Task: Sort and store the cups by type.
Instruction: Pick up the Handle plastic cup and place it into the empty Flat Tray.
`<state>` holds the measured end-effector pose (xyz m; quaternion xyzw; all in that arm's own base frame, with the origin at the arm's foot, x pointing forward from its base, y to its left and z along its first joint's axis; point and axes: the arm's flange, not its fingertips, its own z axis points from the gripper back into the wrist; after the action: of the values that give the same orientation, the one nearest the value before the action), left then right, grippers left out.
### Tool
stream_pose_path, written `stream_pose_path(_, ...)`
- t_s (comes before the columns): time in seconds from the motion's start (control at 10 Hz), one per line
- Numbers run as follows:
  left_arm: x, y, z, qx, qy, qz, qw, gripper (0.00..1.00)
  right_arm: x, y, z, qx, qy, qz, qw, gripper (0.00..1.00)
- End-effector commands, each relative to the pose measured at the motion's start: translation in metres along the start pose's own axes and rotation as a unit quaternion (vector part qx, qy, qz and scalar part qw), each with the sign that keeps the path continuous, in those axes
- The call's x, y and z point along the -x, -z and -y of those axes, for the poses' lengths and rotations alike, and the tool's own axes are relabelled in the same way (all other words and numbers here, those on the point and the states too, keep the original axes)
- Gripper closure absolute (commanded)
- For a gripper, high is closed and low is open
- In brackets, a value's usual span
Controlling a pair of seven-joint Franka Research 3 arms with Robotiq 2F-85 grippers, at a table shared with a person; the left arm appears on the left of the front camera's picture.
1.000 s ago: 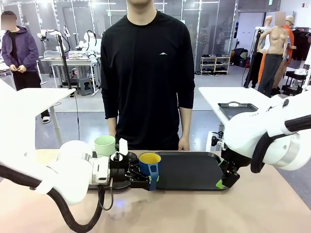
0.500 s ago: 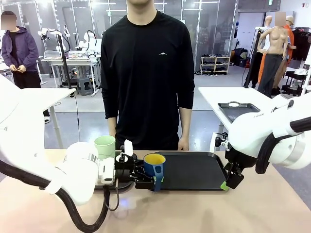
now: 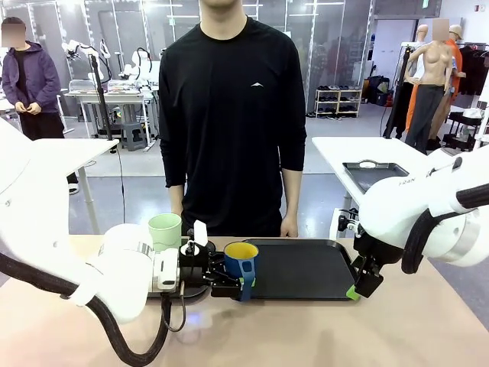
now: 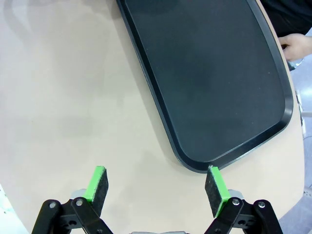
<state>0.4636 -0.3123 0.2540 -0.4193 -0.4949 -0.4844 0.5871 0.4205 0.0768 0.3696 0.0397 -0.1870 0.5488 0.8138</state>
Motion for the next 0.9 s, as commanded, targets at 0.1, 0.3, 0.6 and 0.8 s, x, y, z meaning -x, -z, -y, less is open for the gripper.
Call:
stream_pose_path(0.1,0.001,0.006,0.001,-0.006,0.003,0.001,1.0,0.3,0.001,0.0,0.001,0.005,-0.003,0.0,1.0,0.0)
stream_pose_path(0.3,0.001,0.019,0.003,-0.031,0.01,-0.009,0.999,0.3,0.001,0.0,0.001,0.005,-0.003,0.0,1.0,0.0)
stream_pose_path(0.6,-0.005,0.047,0.003,-0.036,0.012,0.007,0.999,0.3,0.001,0.0,0.001,0.005,-0.003,0.0,1.0,0.0)
stream_pose_path(0.8,-0.009,0.068,0.0,-0.041,0.018,0.008,0.999,0.3,0.001,0.0,0.001,0.005,-0.003,0.0,1.0,0.0)
